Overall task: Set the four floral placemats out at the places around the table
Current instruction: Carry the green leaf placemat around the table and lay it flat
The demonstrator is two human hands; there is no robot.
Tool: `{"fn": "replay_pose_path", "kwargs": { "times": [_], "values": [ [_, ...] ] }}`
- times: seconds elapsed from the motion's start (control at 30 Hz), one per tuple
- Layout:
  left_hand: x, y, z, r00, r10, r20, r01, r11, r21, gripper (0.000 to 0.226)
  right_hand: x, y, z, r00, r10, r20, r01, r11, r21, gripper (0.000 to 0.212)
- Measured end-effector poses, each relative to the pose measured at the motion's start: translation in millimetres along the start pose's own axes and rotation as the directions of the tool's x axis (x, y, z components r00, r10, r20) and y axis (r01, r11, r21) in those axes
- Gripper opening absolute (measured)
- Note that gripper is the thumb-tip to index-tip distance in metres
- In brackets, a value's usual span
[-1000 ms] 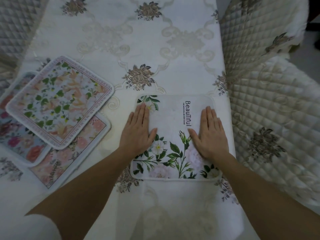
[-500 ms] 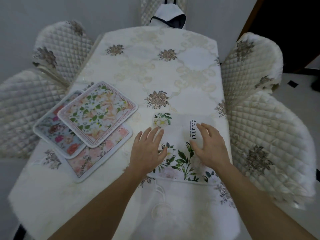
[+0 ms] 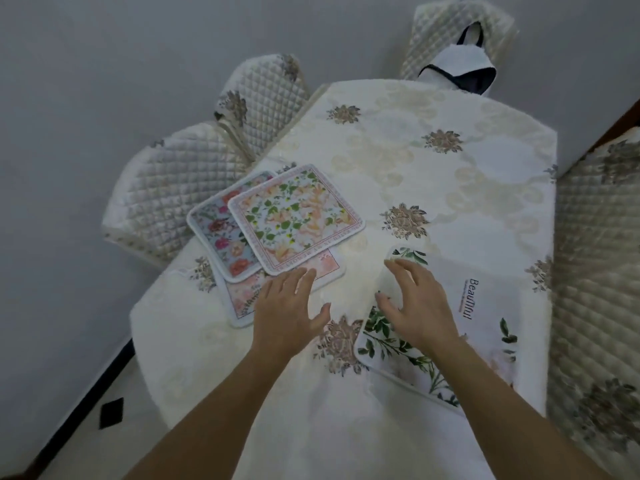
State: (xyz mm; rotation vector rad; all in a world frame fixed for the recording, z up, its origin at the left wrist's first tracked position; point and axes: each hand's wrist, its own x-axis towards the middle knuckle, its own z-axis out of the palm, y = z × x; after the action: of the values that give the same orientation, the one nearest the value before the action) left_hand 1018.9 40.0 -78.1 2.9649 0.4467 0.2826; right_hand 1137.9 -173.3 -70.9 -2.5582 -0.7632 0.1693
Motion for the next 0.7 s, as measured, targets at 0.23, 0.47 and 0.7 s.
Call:
{"fn": "replay_pose_path", "kwargs": {
  "times": [0.23, 0.47, 0.7],
  "values": [
    [17, -66, 4, 0.981, -0.182, -0.071, 0.181, 0.983, -0.021, 0.059, 62, -38, 28, 0.993, -0.102, 0.063, 0.106, 0.992, -0.069, 0.064],
    [66, -124, 46, 0.93, -0.35, -0.11, 0.343, 0.936, -0.078, 0.062, 152, -47, 53, 0.988, -0.113, 0.109, 0.125, 0.987, -0.103, 0.063],
    [123, -150, 87, 0.819, -0.572, -0.042, 0.561, 0.814, -0.149, 0.071, 242, -36, 86, 0.99, -0.037, 0.135, 0.06, 0.984, -0.167, 0.065]
  ]
}}
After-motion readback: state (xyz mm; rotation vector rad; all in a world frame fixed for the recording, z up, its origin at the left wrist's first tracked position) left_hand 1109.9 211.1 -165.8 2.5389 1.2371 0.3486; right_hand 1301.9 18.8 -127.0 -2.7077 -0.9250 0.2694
